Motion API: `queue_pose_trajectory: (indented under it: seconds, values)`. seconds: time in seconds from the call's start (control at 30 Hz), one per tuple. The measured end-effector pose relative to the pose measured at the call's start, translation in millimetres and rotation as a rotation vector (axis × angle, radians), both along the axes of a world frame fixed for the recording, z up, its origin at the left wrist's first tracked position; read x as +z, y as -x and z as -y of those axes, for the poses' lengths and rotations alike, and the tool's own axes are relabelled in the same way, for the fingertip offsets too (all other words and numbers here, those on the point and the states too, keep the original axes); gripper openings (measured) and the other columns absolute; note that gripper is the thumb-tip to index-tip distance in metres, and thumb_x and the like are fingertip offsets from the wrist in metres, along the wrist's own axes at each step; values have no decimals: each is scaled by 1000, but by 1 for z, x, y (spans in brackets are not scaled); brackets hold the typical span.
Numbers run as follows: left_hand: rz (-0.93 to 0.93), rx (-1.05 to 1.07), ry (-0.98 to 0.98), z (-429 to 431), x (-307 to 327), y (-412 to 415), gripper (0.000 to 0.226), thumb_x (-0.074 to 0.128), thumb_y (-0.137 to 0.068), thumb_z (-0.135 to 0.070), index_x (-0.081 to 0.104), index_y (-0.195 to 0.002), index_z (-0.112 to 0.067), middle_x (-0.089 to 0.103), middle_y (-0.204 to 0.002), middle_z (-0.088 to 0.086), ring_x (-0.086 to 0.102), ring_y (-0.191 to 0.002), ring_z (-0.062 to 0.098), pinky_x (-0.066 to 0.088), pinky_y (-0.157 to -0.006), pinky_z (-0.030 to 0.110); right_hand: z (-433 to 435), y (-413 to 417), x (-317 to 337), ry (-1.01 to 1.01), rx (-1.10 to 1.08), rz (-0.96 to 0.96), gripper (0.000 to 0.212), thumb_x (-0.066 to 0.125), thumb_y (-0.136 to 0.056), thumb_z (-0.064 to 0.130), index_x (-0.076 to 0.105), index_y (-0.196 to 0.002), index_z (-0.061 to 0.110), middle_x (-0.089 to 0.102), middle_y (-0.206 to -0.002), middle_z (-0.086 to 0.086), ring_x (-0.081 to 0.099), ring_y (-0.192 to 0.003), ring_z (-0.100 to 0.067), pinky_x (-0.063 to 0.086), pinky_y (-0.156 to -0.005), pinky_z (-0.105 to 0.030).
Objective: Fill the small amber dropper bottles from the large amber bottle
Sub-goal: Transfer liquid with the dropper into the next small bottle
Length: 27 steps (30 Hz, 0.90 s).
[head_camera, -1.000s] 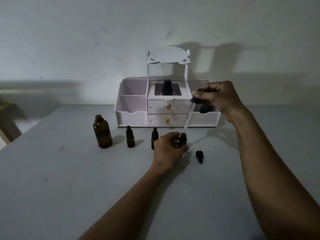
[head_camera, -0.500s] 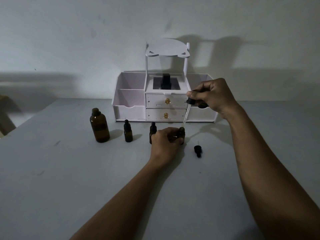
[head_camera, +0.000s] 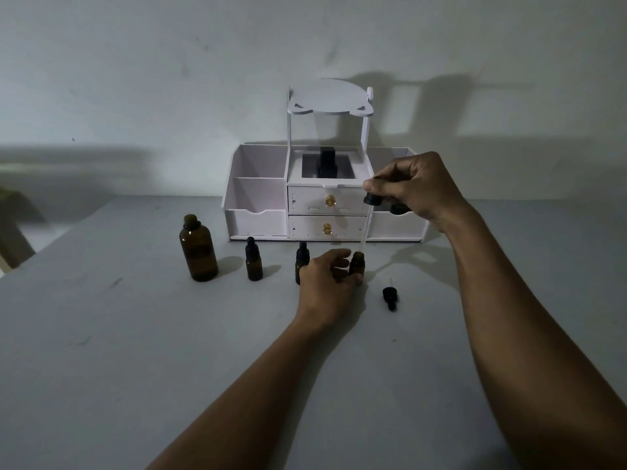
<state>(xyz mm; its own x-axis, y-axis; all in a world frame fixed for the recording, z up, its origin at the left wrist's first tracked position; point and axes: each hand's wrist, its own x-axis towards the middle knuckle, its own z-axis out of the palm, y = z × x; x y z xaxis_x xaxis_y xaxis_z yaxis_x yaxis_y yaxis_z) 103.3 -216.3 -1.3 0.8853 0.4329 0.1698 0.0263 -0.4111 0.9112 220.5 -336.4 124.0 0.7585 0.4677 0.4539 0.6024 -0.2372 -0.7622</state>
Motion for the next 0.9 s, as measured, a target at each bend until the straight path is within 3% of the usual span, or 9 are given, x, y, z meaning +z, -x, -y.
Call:
queue_pose_trajectory:
  seconds: [0.17,0.33,0.43,0.53,0.6,0.7,0.8,0.9]
  values:
    - [-32,-64,-18,-6,6,17,63,75,-86,-23,49,-144,-23,60,-130,-1,59,-105,9,49,-83,16,2,5,11,-111,-4,62,10,81,-81,18,78,-88,11,75,-78,2,68,-63,-1,54,-62,-16]
    - [27,-83,-133,-36,30,63,42,73,-87,-33,62,-128,-26,69,-113,-9,66,-93,0,55,-76,12,-3,14,25,-321,-10,88,5,79,-82,18,77,-86,21,76,-77,8,73,-73,-17,58,-67,-25]
    - [148,26,-125,-75,45,95,25,75,-86,-26,72,-111,-25,73,-93,-14,69,-83,-3,54,-72,12,-16,32,31,-411,42,93,7,79,-83,16,77,-88,21,77,-77,8,74,-76,-20,59,-67,-26]
    - [282,276,-61,-123,51,116,16,78,-83,-17,76,-95,-28,74,-79,-11,69,-69,-1,52,-64,10,-39,51,33,-477,101,58,9,79,-83,12,77,-92,13,77,-76,7,74,-76,-17,58,-67,-24]
    - [306,407,-45,-153,50,120,15,78,-83,-17,75,-95,-26,74,-83,-12,68,-70,-3,50,-63,12,-57,60,33,-530,112,16,8,79,-83,11,76,-89,15,76,-75,10,73,-76,-14,58,-68,-23]
    - [264,467,22,-192,41,116,30,80,-81,-29,73,-110,-26,74,-96,-9,69,-84,-1,58,-76,27,-92,73,27,-610,109,-46,9,80,-82,10,76,-90,12,76,-76,8,75,-79,-17,63,-73,-32]
    - [207,357,182,-207,28,107,43,80,-80,-34,67,-121,-29,71,-114,0,68,-103,11,57,-93,44,-126,81,17,-653,109,-100,17,80,-81,5,74,-97,6,75,-76,6,75,-72,-13,62,-69,-28]
    - [203,219,283,-206,15,100,59,80,-68,-43,66,-123,-30,69,-123,5,68,-111,20,53,-100,50,-155,87,8,-640,115,-127,18,81,-80,6,75,-97,7,76,-79,4,76,-74,-17,63,-75,-35]
